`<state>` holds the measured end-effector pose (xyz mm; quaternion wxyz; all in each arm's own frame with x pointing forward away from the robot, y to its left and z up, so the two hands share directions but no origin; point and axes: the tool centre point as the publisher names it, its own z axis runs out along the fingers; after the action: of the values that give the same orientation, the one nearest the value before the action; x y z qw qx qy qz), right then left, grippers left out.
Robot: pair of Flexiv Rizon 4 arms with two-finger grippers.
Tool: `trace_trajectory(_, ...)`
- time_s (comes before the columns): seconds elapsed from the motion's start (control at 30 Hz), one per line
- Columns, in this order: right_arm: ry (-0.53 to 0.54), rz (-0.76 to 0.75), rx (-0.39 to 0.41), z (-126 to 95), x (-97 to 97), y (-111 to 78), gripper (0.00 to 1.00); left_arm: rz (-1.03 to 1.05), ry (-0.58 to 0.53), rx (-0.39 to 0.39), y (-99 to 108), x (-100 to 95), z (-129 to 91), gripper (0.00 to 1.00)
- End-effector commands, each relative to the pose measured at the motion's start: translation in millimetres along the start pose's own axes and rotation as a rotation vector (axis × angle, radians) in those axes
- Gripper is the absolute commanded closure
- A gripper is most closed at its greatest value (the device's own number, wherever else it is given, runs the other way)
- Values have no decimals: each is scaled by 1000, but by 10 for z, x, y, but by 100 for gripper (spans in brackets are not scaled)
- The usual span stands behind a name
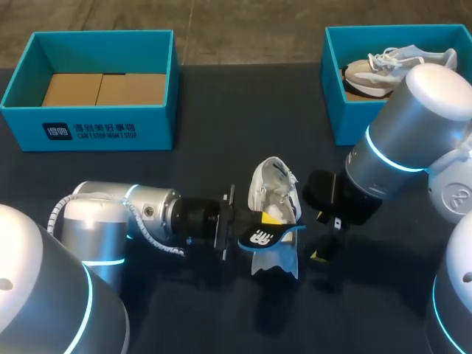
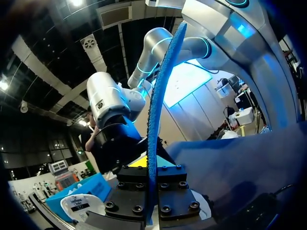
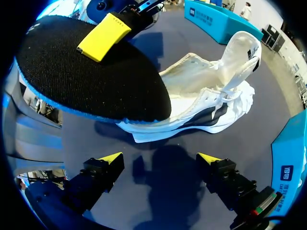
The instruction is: Take the shoe out of the shoebox, open the shoe tongue, remove and reinsert the insole, then place the shoe into the shoebox
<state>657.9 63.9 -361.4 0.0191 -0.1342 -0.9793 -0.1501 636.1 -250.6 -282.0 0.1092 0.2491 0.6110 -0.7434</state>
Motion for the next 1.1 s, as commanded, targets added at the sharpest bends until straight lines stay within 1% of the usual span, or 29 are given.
trace_trajectory(0.03, -2, 1, 1, 8, 10, 0, 0, -2, 0, 0, 20, 19, 35, 100)
trace_trajectory(0.3, -2, 1, 1, 8, 10, 0, 0, -7, -1, -8, -5, 84, 12, 100)
trace_trajectory(0.57, -2, 1, 1, 8, 10, 0, 0, 0, 10, -11, -38, 125, 62, 100)
trace_trajectory(0.8, -2, 1, 1, 8, 10, 0, 0, 2, 0, -10, -36, 114, 55, 100)
trace_trajectory(0.97, -2, 1, 1, 8, 10, 0, 0, 0, -1, -5, 38, 72, 125, 100)
trace_trajectory(1.1, -2, 1, 1, 8, 10, 0, 0, -10, -6, -19, 119, 36, 138, 100)
